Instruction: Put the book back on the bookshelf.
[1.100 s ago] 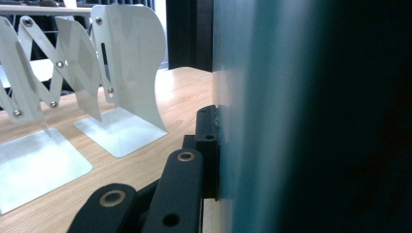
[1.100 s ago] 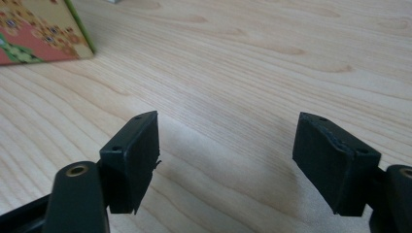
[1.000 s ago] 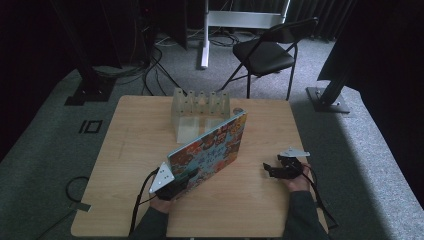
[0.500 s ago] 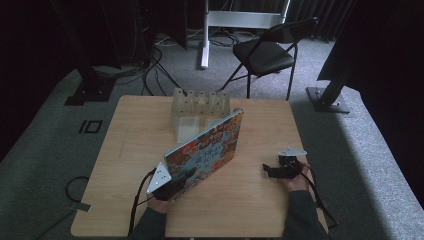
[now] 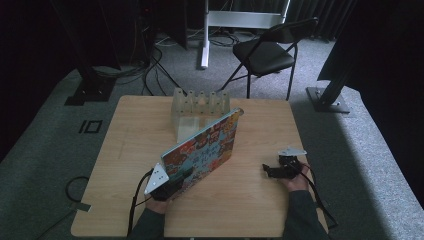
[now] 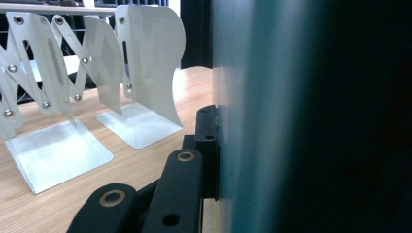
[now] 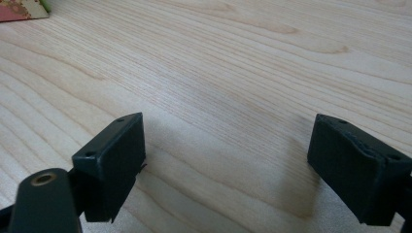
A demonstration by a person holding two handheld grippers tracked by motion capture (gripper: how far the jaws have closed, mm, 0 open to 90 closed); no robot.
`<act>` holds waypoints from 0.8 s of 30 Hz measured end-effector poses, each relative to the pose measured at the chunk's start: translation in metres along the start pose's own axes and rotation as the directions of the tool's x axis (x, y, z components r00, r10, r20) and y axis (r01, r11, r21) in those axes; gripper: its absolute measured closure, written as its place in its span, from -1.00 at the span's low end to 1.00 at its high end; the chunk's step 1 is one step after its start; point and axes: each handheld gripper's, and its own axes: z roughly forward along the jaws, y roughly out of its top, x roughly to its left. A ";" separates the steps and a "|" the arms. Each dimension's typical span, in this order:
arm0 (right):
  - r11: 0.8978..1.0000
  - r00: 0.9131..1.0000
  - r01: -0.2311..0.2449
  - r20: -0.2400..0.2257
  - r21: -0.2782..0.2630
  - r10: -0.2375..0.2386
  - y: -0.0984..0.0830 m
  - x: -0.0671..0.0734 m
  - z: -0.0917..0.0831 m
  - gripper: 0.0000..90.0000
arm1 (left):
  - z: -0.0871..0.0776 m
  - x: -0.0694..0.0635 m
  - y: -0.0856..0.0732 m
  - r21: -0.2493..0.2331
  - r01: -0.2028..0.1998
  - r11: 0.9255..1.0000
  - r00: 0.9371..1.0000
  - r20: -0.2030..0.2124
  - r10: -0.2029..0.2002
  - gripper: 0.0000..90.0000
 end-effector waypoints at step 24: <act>1.000 1.000 0.000 0.000 0.000 0.000 0.000 0.000 0.000 -0.70 | -0.013 0.010 -0.001 0.002 0.002 1.000 0.999 -0.048 -0.001 0.80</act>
